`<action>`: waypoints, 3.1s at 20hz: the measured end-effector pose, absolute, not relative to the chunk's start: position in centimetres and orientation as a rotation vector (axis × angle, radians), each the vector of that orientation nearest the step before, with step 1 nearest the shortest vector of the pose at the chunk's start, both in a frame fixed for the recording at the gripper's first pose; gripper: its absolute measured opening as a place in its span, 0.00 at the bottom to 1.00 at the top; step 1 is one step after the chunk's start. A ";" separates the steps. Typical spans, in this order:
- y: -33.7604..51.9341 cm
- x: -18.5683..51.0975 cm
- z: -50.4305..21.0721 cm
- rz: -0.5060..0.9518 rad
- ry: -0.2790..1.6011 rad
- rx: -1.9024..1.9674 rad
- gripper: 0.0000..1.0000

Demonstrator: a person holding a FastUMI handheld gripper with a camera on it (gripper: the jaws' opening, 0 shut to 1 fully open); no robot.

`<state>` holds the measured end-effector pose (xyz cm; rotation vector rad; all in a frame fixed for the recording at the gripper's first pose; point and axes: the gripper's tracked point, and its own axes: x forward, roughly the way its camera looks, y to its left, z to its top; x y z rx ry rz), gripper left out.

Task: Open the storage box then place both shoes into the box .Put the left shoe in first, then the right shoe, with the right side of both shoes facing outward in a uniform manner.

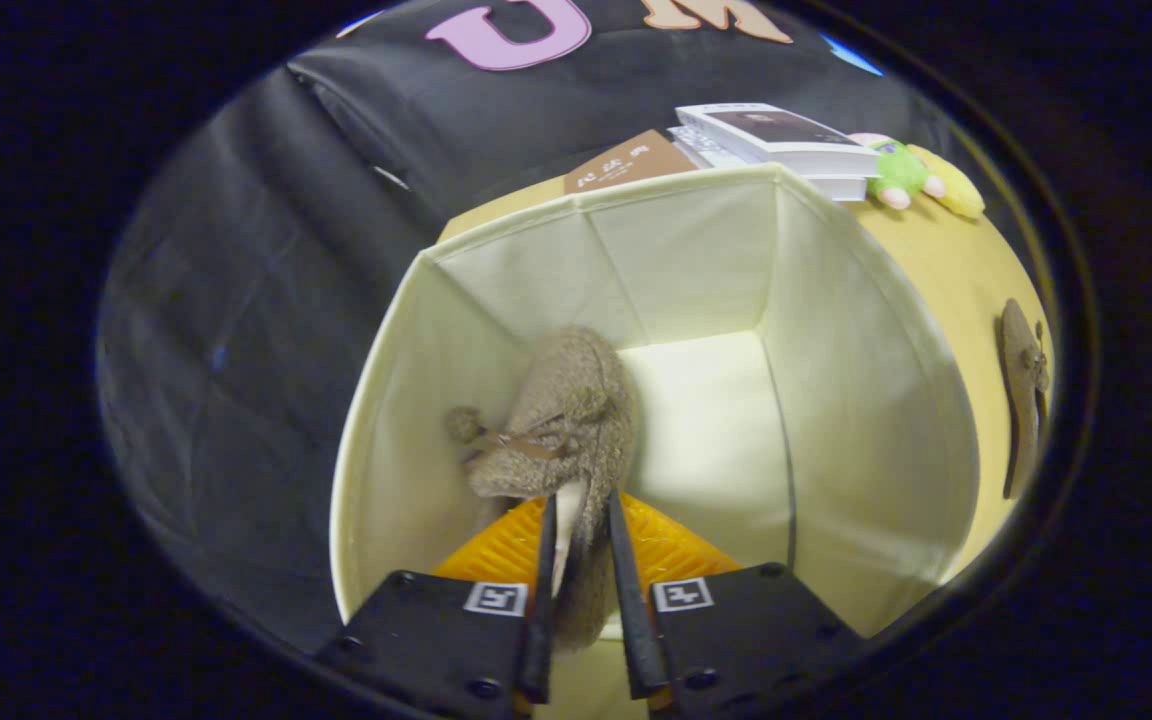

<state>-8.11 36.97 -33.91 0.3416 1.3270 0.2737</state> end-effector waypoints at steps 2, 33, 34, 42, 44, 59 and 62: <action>37.1 -7.8 -32.1 0.345 1.272 0.355 0.48; -11.2 -7.0 -33.6 -0.002 0.927 0.009 0.98; -11.5 -7.3 -34.7 0.003 0.958 0.012 0.98; -11.8 -8.4 -40.7 0.055 1.138 0.082 0.74; -11.8 -8.4 -40.9 0.065 1.166 0.114 0.59; -11.7 -7.9 -38.2 -0.177 1.217 0.343 0.03; -10.3 -7.6 -35.7 -0.193 1.183 0.336 0.03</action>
